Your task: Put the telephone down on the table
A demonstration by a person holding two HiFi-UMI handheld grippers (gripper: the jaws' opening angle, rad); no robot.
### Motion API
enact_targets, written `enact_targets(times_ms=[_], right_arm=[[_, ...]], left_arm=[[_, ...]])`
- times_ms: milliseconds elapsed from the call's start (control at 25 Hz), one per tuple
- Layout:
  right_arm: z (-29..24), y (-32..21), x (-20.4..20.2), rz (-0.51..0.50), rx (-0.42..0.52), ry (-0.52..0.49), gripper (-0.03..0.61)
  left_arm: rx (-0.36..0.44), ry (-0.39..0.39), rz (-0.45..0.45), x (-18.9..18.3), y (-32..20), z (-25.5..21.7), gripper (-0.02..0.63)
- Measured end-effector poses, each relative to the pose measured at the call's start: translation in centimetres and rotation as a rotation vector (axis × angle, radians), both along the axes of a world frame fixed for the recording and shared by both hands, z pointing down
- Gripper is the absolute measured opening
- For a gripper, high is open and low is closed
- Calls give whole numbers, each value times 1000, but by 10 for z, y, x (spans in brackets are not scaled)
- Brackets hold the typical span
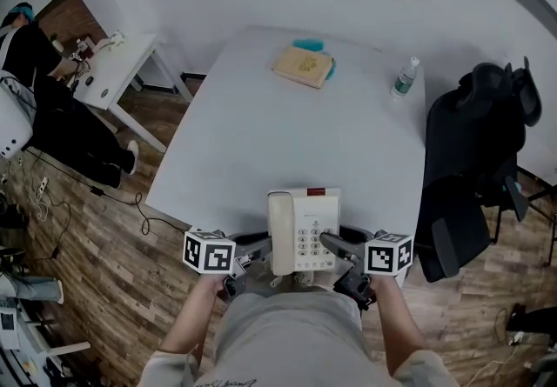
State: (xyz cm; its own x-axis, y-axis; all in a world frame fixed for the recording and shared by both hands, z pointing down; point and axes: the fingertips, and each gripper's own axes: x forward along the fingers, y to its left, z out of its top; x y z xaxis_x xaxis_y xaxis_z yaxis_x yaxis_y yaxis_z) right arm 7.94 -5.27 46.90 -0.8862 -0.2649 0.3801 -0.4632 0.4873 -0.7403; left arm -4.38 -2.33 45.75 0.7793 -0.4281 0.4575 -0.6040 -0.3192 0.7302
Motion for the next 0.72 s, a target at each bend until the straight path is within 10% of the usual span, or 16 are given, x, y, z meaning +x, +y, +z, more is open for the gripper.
enact_targets(times_ms=[720], right_arm=[[-5,-35,-30,79,-11,20,222]], left_arm=[[-4,12,72,-32,-45,-4,124]])
